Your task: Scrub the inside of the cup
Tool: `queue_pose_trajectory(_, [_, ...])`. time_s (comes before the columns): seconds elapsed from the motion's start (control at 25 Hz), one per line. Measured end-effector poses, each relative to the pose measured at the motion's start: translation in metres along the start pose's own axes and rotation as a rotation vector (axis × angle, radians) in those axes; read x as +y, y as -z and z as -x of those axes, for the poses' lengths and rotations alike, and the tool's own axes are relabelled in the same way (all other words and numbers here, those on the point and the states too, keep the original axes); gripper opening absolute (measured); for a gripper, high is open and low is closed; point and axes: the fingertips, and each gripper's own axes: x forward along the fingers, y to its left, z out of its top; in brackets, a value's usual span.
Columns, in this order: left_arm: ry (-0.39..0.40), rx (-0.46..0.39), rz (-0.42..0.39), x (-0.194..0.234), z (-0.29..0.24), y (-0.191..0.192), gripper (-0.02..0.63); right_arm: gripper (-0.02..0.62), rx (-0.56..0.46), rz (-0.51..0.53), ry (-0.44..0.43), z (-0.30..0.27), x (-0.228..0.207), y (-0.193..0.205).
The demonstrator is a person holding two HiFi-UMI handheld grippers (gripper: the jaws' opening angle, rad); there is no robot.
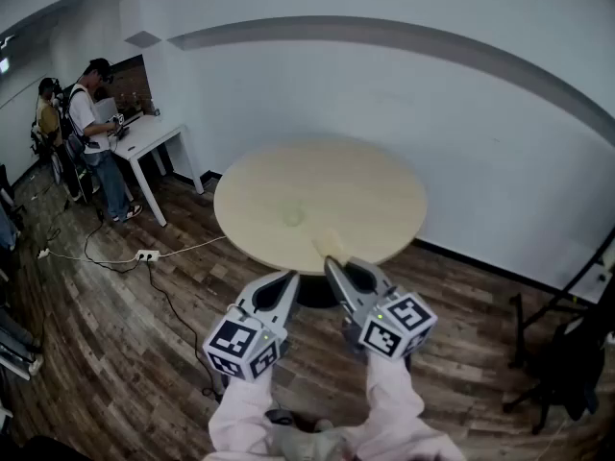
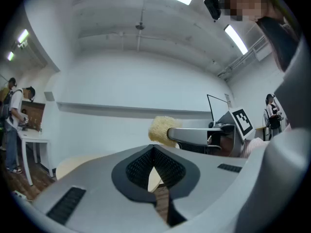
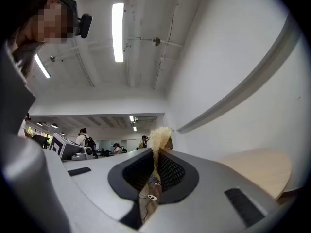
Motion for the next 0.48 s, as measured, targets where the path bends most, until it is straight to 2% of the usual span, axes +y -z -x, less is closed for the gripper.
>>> queue_pose_trajectory(0.48, [-0.034,0.003,0.017,0.016,-0.001,0.008,-0.003,0.014,0.007,-0.018,-0.023,-0.006,-0.008,0.008])
